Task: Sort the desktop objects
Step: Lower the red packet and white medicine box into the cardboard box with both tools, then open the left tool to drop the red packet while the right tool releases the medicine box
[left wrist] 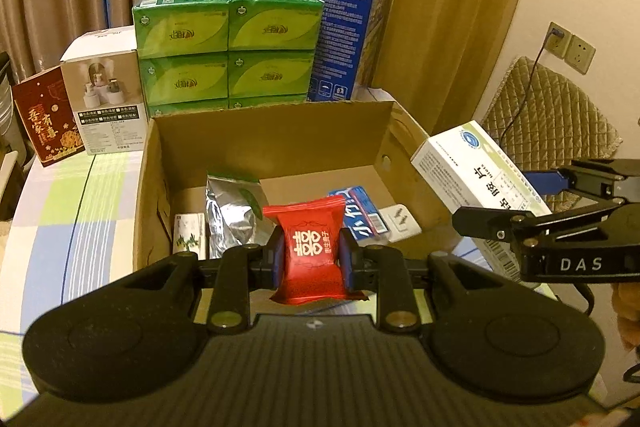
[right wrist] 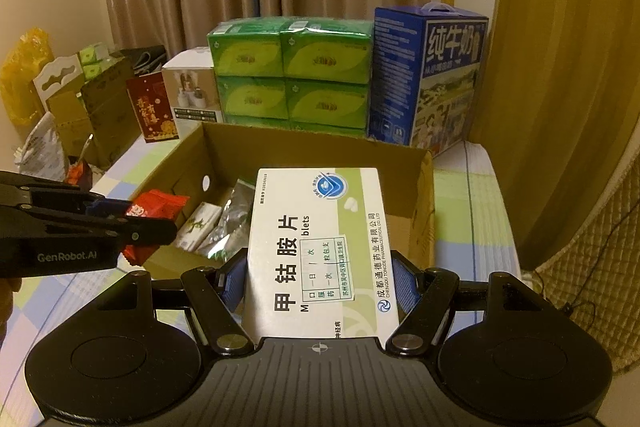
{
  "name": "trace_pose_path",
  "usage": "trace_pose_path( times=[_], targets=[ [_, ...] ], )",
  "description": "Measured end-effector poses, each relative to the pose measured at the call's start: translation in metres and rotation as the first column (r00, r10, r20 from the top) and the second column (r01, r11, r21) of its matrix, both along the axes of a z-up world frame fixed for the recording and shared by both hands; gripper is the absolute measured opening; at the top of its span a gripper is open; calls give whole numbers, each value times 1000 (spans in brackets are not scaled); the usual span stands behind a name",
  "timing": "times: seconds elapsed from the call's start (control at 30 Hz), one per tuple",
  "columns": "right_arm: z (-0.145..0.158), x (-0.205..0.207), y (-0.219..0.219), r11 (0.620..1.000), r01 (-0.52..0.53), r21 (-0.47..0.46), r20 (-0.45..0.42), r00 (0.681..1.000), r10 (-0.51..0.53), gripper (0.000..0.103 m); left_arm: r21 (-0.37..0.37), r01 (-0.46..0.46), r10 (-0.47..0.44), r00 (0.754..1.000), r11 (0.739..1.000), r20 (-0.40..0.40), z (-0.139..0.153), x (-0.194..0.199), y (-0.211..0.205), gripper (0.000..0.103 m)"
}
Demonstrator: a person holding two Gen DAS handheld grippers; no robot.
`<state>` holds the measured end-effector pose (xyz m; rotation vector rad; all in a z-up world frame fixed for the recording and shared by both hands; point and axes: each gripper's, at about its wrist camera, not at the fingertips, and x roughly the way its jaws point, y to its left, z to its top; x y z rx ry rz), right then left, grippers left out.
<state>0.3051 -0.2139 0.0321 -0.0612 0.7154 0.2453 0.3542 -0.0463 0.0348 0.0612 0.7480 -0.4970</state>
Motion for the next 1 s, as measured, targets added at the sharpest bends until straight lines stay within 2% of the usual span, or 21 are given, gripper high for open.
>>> trace_pose_path(
  times=[0.47,0.73,0.83,0.9,1.0],
  targets=[
    [-14,56,19,1000,-8,-6,-25,1000,7,68,1,-49,49,999,999,-24,-21,55,22,22],
    [-26,81,24,999,18,29,-53,998,-16,68,-7,-71,71,997,997,-26,-31,78,31,22],
    [-30,87,26,999,21,37,-59,998,-19,68,-40,-74,72,996,996,-44,-37,86,33,24],
    [-33,90,27,998,22,51,-63,998,-18,68,-47,-84,82,995,995,-51,-40,91,34,31],
    [-34,92,29,998,25,57,-65,998,-21,68,-47,-89,87,995,995,-46,-43,92,36,31]
  ],
)
